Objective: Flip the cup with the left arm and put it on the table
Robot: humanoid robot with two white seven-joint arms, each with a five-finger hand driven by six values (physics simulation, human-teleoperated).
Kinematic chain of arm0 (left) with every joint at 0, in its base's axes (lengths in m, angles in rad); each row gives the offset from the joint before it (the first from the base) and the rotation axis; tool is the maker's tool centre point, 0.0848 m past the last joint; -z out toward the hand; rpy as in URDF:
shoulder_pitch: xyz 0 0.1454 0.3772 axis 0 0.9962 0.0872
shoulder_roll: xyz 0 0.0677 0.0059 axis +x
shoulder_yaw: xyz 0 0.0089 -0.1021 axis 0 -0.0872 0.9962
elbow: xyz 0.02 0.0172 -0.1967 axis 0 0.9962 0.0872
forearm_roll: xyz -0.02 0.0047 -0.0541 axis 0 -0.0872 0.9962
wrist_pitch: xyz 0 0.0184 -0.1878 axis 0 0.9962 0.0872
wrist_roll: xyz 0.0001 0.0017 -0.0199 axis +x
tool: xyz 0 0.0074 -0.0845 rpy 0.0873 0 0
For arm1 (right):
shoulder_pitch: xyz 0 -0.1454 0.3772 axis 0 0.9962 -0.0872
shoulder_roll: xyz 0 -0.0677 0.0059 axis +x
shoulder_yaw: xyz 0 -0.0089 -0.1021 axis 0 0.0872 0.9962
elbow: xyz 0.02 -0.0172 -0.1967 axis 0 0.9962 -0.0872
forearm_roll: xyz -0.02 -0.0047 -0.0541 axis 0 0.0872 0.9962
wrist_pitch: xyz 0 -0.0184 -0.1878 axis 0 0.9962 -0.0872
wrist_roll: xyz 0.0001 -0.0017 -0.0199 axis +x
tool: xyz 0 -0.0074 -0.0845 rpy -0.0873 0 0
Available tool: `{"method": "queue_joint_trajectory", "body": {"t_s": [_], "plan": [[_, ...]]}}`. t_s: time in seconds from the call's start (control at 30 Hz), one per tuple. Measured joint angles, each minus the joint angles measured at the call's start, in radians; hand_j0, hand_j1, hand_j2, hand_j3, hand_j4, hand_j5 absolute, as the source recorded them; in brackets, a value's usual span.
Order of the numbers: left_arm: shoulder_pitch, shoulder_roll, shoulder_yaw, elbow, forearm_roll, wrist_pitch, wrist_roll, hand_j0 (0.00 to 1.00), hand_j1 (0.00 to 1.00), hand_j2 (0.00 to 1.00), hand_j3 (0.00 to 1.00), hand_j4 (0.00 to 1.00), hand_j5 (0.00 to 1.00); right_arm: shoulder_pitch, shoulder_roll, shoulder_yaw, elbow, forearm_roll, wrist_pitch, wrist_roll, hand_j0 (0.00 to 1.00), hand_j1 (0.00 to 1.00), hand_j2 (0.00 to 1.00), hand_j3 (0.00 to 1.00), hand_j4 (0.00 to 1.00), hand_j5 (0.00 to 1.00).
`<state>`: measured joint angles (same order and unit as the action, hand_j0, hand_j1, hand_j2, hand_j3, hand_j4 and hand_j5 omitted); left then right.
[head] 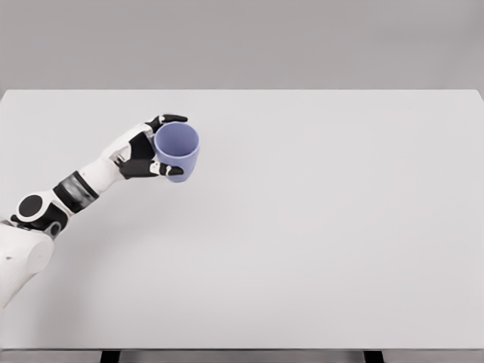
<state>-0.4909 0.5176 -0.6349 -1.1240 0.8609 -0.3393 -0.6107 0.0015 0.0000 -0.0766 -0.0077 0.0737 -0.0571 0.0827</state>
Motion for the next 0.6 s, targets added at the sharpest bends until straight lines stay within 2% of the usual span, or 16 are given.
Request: {"method": "queue_joint_trajectory", "body": {"t_s": [0.3, 0.5, 0.6], "plan": [[0.006, -0.007, -0.001, -0.002, -0.029, 0.004, 0.000, 0.79, 0.79, 0.79, 0.79, 0.79, 0.79, 0.000, 0.000, 0.000, 0.000, 0.000, 0.000, 0.000, 1.00, 1.00, 1.00, 1.00, 1.00, 1.00], [0.008, -0.008, -0.001, -0.004, -0.033, 0.003, 0.000, 1.00, 1.00, 1.00, 1.00, 1.00, 1.00, 0.000, 0.000, 0.000, 0.000, 0.000, 0.000, 0.000, 1.00, 1.00, 1.00, 1.00, 1.00, 1.00], [0.006, -0.007, -0.001, -0.007, -0.033, 0.003, 0.000, 1.00, 1.00, 1.00, 1.00, 1.00, 1.00, 0.000, 0.000, 0.000, 0.000, 0.000, 0.000, 0.000, 1.00, 1.00, 1.00, 1.00, 1.00, 1.00]]}}
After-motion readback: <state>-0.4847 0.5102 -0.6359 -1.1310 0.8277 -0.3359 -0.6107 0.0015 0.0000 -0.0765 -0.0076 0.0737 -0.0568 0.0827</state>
